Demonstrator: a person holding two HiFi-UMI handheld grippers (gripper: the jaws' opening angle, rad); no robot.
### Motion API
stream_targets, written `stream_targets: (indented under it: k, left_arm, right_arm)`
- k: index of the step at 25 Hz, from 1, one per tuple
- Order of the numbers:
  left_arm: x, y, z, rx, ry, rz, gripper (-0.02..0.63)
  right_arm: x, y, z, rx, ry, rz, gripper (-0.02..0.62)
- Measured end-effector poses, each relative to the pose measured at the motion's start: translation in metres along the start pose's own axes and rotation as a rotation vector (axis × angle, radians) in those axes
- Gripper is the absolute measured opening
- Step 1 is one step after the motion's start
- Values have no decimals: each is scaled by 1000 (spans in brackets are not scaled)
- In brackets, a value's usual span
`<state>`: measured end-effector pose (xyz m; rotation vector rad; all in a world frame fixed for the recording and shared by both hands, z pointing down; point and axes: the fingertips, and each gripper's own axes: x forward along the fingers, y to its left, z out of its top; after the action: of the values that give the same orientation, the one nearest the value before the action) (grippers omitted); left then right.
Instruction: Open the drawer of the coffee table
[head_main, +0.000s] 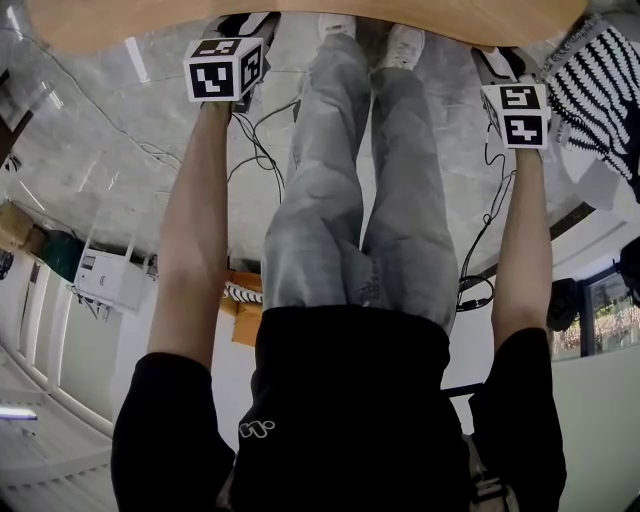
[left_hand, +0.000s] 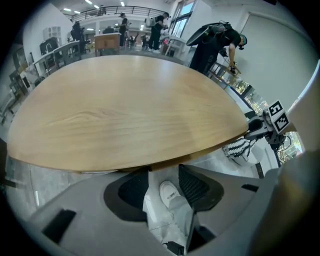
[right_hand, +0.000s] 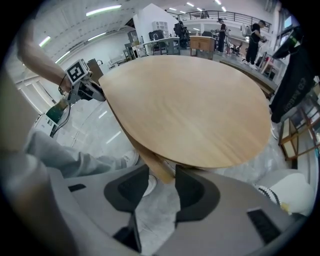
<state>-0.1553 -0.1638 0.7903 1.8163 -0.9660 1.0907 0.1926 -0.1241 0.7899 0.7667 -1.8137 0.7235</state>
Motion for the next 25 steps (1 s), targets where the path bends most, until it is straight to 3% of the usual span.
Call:
stream_targets:
  k: [14,25]
  left_arm:
    - [-5,-1,-1,6,14,35,164]
    - [-13,-14,-36,-10,61,45,164]
  right_arm:
    - [-4,4,-2,-14,57,-13,133]
    - [-9,27,-29,-7,113,33,133]
